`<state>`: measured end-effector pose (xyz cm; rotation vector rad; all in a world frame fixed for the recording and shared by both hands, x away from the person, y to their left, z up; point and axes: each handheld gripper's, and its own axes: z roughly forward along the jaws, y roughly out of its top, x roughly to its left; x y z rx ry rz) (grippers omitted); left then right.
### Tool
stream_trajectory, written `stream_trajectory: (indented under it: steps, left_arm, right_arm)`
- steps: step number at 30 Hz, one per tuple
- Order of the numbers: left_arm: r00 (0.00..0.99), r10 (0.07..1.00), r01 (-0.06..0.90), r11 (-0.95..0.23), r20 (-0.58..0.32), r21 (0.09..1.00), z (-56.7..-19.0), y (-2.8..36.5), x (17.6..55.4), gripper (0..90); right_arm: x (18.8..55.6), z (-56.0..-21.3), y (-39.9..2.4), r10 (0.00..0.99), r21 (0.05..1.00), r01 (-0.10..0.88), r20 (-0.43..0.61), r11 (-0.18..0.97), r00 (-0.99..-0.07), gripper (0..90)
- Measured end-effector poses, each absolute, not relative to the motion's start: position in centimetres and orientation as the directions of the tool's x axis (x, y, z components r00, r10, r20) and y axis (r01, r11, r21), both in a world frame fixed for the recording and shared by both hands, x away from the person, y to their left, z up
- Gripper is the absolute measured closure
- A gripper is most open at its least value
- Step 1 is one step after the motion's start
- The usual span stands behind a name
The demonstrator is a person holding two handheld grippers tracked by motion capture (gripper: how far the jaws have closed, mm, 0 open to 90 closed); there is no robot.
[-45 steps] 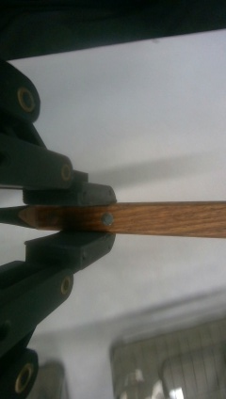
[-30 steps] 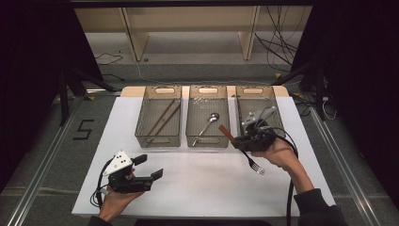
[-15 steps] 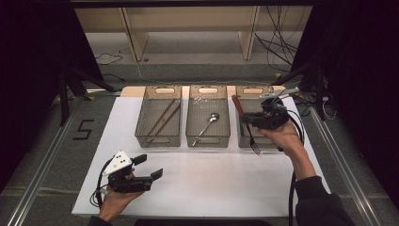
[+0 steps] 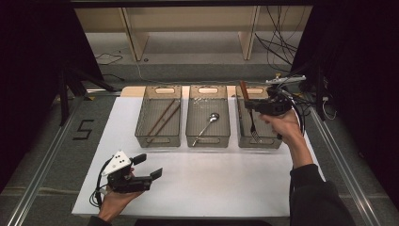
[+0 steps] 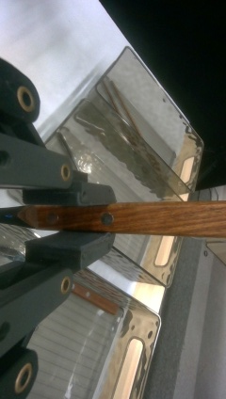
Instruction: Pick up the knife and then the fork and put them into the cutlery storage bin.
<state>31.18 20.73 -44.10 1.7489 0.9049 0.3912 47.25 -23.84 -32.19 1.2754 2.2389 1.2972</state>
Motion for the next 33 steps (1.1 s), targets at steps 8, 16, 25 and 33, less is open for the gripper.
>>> stream_trajectory:
  steps: [8, 16, 25, 33]
  left_arm:
    - [0.657, 0.736, 0.382, -0.134, -0.167, 0.914, -44.1, 20.7, 31.2, 15.6]
    - [0.658, 0.735, 0.38, -0.132, -0.167, 0.915, -44.1, 20.7, 31.2, 15.7]
    - [0.658, 0.734, 0.38, -0.131, -0.168, 0.916, -44.1, 20.7, 31.2, 15.7]
    - [0.659, 0.733, 0.378, -0.129, -0.169, 0.917, -44.1, 20.7, 31.2, 15.7]
  right_arm:
    - [47.7, -32.2, -24.3, 0.804, 0.802, 0.565, 0.202, 0.192, -0.559, 77.2]
    - [48.3, -31.9, -24.5, 0.816, 0.807, 0.565, 0.203, 0.174, -0.541, 77.2]
    - [49.1, -32.0, -24.5, 0.83, 0.806, 0.572, 0.209, 0.153, -0.517, 77.2]
    - [50.1, -32.4, -24.7, 0.85, 0.8, 0.586, 0.216, 0.128, -0.48, 77.2]
